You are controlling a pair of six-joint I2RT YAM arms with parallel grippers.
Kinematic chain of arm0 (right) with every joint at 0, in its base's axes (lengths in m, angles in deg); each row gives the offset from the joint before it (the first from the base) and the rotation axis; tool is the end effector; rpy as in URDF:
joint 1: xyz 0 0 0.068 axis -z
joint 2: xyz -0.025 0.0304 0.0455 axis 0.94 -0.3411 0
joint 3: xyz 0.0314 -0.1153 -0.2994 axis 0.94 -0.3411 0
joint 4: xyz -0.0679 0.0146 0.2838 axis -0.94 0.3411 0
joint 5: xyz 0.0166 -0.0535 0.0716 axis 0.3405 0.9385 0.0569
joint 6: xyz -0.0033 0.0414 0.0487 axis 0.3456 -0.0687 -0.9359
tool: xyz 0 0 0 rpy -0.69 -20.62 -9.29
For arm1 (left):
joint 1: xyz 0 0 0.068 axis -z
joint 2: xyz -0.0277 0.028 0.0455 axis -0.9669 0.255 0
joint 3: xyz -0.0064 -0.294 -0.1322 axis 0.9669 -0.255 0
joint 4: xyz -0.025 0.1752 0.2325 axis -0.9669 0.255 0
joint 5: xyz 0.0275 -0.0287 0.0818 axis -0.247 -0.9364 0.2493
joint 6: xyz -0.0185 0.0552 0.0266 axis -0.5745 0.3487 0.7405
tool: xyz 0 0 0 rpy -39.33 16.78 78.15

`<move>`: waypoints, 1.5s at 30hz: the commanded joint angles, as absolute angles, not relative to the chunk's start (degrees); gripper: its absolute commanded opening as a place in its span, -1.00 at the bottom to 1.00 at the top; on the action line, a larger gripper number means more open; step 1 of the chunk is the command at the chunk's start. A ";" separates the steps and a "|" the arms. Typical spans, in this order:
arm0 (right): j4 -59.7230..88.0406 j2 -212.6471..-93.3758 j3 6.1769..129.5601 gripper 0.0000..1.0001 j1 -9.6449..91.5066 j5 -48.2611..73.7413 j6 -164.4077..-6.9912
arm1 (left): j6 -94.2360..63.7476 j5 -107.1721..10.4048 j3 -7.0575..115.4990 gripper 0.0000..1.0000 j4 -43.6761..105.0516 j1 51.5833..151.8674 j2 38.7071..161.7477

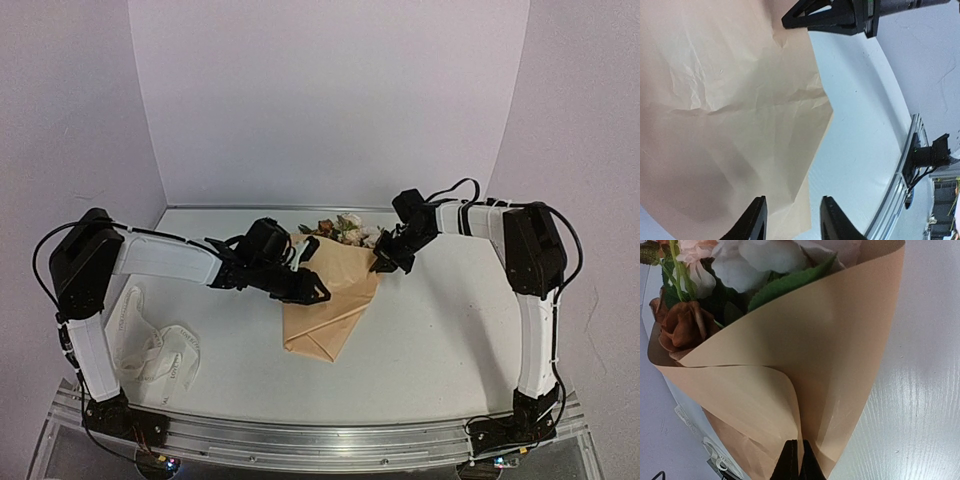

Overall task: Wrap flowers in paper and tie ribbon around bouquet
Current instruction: Pass from the left arm to the right, then press the fold line of the folded bouquet.

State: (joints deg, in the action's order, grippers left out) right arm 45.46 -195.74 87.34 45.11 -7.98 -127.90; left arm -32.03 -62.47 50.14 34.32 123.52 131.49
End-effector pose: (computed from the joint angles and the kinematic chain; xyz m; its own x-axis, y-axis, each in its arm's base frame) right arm 0.4664 0.2428 0.1920 -0.9579 0.2871 -0.0095 0.2142 0.7361 0.6420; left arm 0.2897 -0.3533 0.2118 -0.7971 0.2340 -0.5566 0.5742 0.5788 -0.5790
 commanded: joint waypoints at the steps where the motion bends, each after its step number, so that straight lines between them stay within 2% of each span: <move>1: 44.02 -193.47 86.85 -1.00 44.45 -6.33 -125.76 | -28.75 -64.12 46.97 -0.36 38.12 123.03 130.89; 10: 44.03 -187.83 79.63 -1.00 42.56 -1.76 -122.85 | -27.75 -62.72 46.47 -0.55 42.08 122.80 132.82; 16: 44.98 -188.75 81.45 -0.94 42.56 -2.59 -123.12 | -28.34 -63.93 46.75 -0.58 42.18 122.73 134.95; 17: 45.01 -188.82 81.69 -0.87 42.52 -3.05 -123.38 | -28.48 -64.15 47.06 -0.57 42.06 122.75 135.39; 23: 45.29 -185.45 78.17 0.01 41.88 -4.77 -123.71 | -29.65 -65.05 48.75 -0.57 40.93 122.72 136.99; 26: 44.37 -183.96 75.56 0.21 41.57 -6.40 -124.05 | -30.01 -65.14 48.88 -0.57 40.55 122.73 137.15; 33: 35.91 -184.38 68.77 0.21 39.78 -9.42 -127.64 | -30.50 -65.42 49.20 -0.57 40.36 122.74 137.63; 40: 31.19 -187.91 68.39 0.01 39.27 -9.33 -130.61 | -31.28 -65.85 49.30 -0.57 39.45 122.75 137.81; 45: 30.36 -190.50 70.09 -0.29 39.20 -9.01 -131.39 | -31.88 -66.31 49.65 -0.57 38.94 122.72 137.59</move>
State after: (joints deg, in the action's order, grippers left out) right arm 32.75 -188.30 68.26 39.27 -9.35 -130.32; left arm -31.06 -65.57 47.51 40.67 122.84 137.46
